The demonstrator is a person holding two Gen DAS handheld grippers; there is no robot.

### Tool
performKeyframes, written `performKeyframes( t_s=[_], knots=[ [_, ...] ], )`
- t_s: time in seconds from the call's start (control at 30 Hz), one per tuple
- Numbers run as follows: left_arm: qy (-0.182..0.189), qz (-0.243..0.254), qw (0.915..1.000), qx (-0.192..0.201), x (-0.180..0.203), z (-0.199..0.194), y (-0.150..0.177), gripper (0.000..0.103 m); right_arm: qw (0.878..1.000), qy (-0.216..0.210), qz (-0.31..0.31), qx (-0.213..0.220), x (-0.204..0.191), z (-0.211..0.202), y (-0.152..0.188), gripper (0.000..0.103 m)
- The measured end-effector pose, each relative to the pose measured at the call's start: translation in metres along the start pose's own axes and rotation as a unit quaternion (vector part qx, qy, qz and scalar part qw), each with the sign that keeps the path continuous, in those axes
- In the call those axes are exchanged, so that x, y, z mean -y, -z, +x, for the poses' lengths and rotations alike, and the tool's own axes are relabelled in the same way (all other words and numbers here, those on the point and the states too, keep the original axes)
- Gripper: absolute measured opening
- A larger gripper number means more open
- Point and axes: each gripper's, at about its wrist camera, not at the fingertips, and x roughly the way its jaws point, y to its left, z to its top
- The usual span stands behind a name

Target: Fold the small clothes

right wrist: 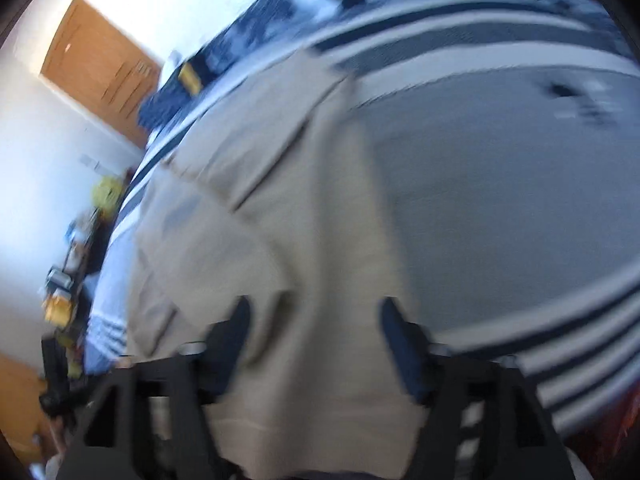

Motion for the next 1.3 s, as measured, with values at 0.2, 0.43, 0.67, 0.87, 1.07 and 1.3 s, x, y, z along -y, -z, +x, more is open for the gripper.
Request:
performKeyframes(
  t_s=[0.2, 0.43, 0.67, 0.87, 1.07, 1.3],
  knots=[
    [0.043, 0.016, 0.9988, -0.015, 0.014, -0.001, 0.026, 0.06, 0.994, -0.019, 0.101, -0.031, 0.06, -0.014, 0.036, 0.065],
    [0.045, 0.006, 0.9988, -0.015, 0.008, 0.007, 0.033, 0.057, 0.99, -0.021, 0.121, -0.063, 0.065, -0.016, 0.072, 0.037],
    [0.046, 0.007, 0.9987, -0.022, -0.004, 0.0, 0.042, 0.047, 0.987, -0.036, 0.135, -0.073, 0.06, -0.004, 0.082, 0.031],
    [0.031, 0.003, 0.9992, -0.025, -0.005, 0.001, 0.041, 0.024, 0.982, -0.056, 0.163, -0.075, 0.07, -0.003, 0.089, 0.022],
    [0.097, -0.034, 0.9946, -0.009, -0.033, -0.042, 0.035, 0.006, 0.98, -0.077, 0.179, -0.032, 0.074, -0.03, 0.086, 0.007],
    [0.088, -0.02, 0.9955, 0.028, -0.048, -0.101, 0.033, 0.005, 0.984, -0.096, 0.146, -0.018, 0.052, -0.081, 0.105, 0.003]
  ],
)
